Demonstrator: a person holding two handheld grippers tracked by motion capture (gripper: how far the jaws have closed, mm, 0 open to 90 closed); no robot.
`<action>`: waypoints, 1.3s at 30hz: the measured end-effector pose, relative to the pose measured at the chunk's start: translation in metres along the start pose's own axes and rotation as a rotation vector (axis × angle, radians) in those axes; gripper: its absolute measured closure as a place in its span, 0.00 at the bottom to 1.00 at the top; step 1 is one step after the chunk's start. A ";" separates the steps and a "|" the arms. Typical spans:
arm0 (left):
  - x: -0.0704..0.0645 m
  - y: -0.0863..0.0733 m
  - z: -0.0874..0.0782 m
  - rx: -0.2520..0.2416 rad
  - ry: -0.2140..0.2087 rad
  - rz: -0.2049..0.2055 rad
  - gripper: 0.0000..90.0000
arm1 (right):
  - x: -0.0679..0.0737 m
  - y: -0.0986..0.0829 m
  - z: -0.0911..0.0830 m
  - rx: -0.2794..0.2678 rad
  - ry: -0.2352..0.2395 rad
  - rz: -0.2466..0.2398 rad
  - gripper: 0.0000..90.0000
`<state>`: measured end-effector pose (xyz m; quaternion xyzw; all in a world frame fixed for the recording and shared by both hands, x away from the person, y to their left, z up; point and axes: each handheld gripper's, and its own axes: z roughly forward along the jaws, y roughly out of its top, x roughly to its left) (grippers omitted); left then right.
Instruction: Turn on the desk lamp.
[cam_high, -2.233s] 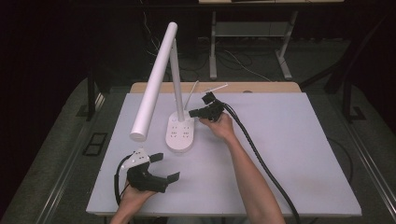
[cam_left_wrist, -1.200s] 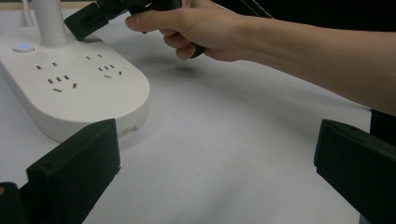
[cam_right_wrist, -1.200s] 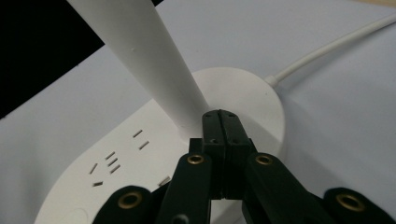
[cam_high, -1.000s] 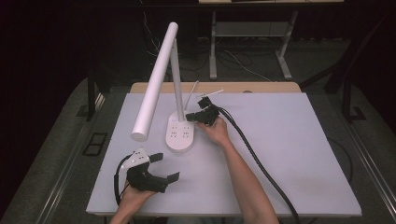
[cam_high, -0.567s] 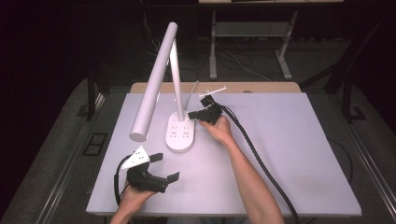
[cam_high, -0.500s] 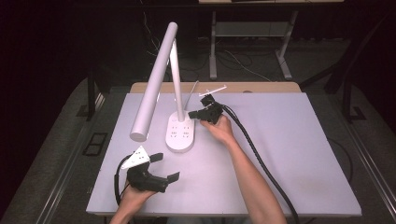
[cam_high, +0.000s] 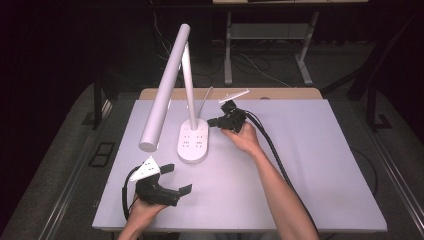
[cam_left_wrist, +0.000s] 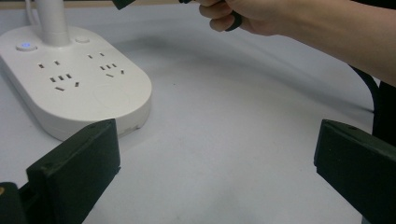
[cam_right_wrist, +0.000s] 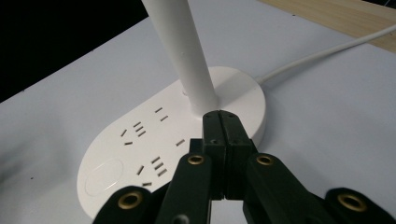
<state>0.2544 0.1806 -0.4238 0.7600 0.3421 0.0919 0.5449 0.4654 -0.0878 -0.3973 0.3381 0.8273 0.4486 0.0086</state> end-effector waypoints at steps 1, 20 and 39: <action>0.000 0.000 0.000 0.000 0.000 0.002 0.00 | -0.001 -0.001 -0.006 -0.002 -0.006 -0.005 1.00; -0.001 0.000 0.002 0.002 0.004 0.000 0.00 | 0.005 -0.025 -0.066 -0.015 -0.030 -0.019 0.98; -0.002 0.000 0.003 0.005 0.004 0.003 0.00 | 0.014 -0.055 -0.127 -0.063 -0.039 -0.002 0.71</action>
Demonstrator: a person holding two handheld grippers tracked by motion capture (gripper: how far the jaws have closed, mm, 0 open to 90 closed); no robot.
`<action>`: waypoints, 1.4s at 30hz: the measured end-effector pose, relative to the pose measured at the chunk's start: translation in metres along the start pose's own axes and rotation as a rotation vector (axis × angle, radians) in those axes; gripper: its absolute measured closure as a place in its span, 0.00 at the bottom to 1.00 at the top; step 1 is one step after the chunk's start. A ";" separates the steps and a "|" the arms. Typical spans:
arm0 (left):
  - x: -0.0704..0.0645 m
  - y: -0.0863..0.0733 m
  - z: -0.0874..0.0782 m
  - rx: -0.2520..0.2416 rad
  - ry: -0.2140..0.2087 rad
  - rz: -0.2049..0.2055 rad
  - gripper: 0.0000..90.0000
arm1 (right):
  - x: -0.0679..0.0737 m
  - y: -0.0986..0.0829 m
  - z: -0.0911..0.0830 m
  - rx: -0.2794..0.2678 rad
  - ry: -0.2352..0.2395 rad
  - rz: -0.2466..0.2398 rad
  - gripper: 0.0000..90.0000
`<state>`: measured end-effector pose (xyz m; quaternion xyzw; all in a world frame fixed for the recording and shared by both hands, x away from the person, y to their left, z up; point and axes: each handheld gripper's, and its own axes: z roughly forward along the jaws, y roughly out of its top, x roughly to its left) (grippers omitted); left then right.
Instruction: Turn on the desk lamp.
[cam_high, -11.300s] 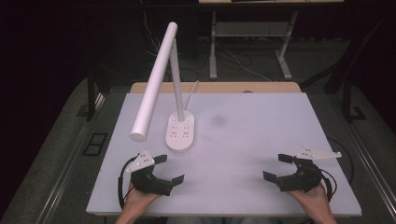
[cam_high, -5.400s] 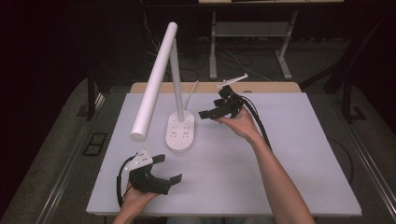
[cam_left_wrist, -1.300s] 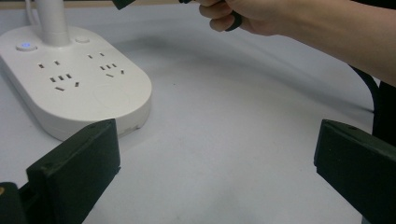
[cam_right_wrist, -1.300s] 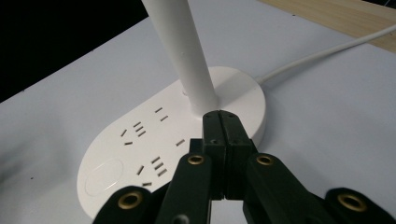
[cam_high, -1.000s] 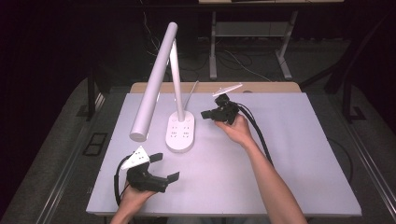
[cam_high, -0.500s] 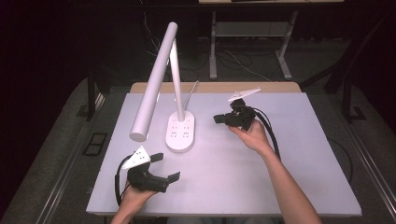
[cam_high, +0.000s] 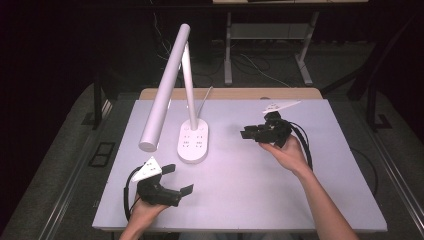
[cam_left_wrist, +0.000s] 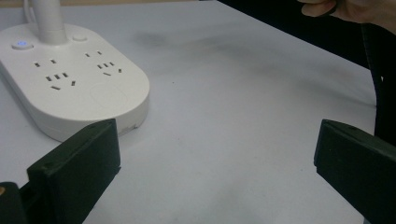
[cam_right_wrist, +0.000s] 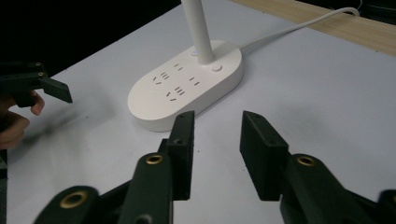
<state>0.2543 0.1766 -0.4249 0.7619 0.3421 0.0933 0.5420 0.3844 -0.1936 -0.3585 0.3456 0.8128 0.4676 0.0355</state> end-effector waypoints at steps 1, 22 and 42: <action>0.000 0.000 0.000 0.001 -0.001 0.000 0.00 | 0.000 -0.002 -0.003 -0.008 0.000 0.005 0.68; -0.001 0.000 0.000 0.004 -0.002 0.005 0.00 | 0.009 -0.062 -0.054 -0.039 -0.077 0.084 0.00; -0.003 0.000 0.002 0.014 -0.001 0.006 0.00 | 0.023 -0.132 -0.092 -0.094 -0.115 0.148 0.01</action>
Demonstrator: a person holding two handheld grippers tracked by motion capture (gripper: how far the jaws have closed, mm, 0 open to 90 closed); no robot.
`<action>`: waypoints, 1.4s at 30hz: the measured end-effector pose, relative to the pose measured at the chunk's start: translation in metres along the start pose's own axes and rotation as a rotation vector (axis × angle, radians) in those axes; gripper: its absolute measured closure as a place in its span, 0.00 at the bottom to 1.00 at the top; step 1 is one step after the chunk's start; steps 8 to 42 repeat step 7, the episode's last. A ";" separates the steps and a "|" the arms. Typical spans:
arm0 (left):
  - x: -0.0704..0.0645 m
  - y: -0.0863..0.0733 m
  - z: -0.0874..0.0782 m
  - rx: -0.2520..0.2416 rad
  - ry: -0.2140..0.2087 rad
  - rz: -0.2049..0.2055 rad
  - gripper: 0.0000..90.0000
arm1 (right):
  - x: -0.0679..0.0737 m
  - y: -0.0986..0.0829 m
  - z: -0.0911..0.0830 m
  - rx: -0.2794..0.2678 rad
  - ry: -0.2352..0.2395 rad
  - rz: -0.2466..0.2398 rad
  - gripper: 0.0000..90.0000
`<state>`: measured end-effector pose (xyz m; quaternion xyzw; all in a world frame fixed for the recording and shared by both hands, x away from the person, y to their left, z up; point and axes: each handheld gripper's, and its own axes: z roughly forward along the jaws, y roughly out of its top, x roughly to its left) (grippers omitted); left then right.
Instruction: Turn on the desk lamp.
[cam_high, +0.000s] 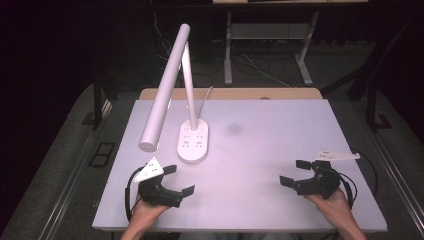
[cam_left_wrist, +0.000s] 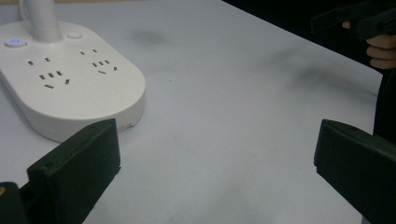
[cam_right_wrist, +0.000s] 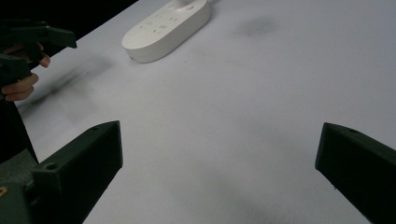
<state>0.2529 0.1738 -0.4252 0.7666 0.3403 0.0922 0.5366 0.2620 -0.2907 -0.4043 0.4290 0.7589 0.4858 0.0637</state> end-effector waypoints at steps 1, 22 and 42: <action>0.000 0.000 0.000 0.001 -0.001 -0.001 0.00 | 0.001 -0.003 -0.002 0.002 -0.001 0.001 0.01; 0.000 0.000 0.001 0.003 -0.004 0.001 0.00 | 0.003 -0.016 -0.007 -0.004 -0.013 0.010 0.01; 0.000 0.000 0.001 0.003 -0.004 0.001 0.00 | 0.003 -0.016 -0.007 -0.004 -0.013 0.010 0.01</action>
